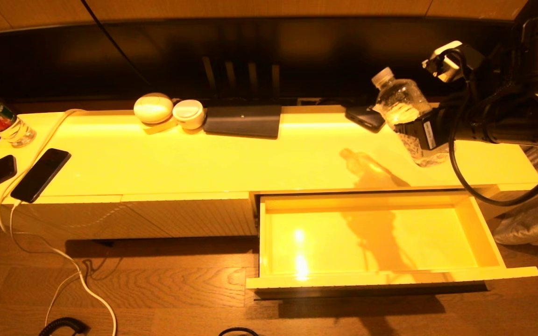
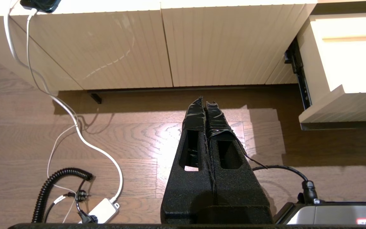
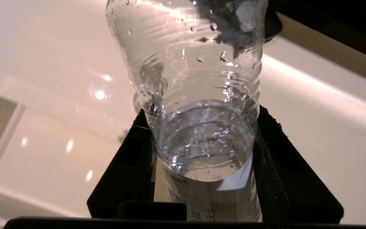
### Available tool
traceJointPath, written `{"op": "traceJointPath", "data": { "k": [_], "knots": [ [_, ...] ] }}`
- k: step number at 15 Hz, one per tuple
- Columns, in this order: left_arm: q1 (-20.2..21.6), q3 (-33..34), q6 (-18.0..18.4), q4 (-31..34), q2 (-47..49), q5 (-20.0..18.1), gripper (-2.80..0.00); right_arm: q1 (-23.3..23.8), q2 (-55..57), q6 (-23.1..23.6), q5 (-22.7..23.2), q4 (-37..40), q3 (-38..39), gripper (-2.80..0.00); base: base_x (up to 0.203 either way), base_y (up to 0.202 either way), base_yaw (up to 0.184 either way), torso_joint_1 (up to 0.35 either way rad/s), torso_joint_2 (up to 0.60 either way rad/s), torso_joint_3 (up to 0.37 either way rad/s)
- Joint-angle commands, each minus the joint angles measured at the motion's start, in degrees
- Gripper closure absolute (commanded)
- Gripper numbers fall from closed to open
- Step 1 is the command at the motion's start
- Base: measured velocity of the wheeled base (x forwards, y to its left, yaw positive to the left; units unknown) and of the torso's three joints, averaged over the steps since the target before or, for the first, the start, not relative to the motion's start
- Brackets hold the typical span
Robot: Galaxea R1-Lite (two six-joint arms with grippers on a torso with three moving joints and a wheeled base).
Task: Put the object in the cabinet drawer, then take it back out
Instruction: Take the mineral water out of the drawer and put it on the table
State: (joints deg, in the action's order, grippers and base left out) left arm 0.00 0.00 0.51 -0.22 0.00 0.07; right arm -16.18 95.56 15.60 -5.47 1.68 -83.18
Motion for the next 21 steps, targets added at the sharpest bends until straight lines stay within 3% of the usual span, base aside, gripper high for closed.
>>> {"op": "traceJointPath", "data": {
  "k": [1, 2, 9, 11, 14, 16, 21],
  "knots": [
    [0.0, 0.1, 0.0, 0.0, 0.0, -0.1, 0.00, 0.0, 0.8, -5.3, -2.2, -6.5, 1.8, 0.00, 0.000, 0.000, 0.000, 0.000, 0.00, 0.000],
    [0.0, 0.1, 0.0, 0.0, 0.0, -0.1, 0.00, 0.0, 1.0, -6.2, -2.9, -7.8, 2.0, 0.00, 0.000, 0.000, 0.000, 0.000, 0.00, 0.000],
    [0.0, 0.1, 0.0, 0.0, 0.0, -0.1, 0.00, -1.0, 8.9, -10.2, -20.8, -37.7, 6.8, 0.00, 0.000, 0.000, 0.000, 0.000, 0.00, 0.000],
    [0.0, 0.1, 0.0, 0.0, 0.0, 0.0, 0.00, -0.8, 11.5, -11.6, -24.6, -42.0, 6.8, 0.00, 0.000, 0.000, 0.000, 0.000, 0.00, 0.000],
    [0.0, 0.2, 0.0, 0.0, 0.0, -0.1, 0.00, -0.4, 15.4, -17.6, -27.0, -44.5, 6.4, 0.00, 0.000, 0.000, 0.000, 0.000, 0.00, 0.000],
    [0.0, 0.2, 0.0, 0.0, 0.0, 0.0, 0.00, -0.4, 18.2, -21.3, -31.9, -48.9, 7.2, 0.00, 0.000, 0.000, 0.000, 0.000, 0.00, 0.000],
    [0.0, 0.1, 0.0, 0.0, 0.0, 0.0, 0.00, -0.4, 24.7, -21.2, -37.4, -67.8, 8.1, 0.00, 0.000, 0.000, 0.000, 0.000, 0.00, 0.000]
  ]
}}
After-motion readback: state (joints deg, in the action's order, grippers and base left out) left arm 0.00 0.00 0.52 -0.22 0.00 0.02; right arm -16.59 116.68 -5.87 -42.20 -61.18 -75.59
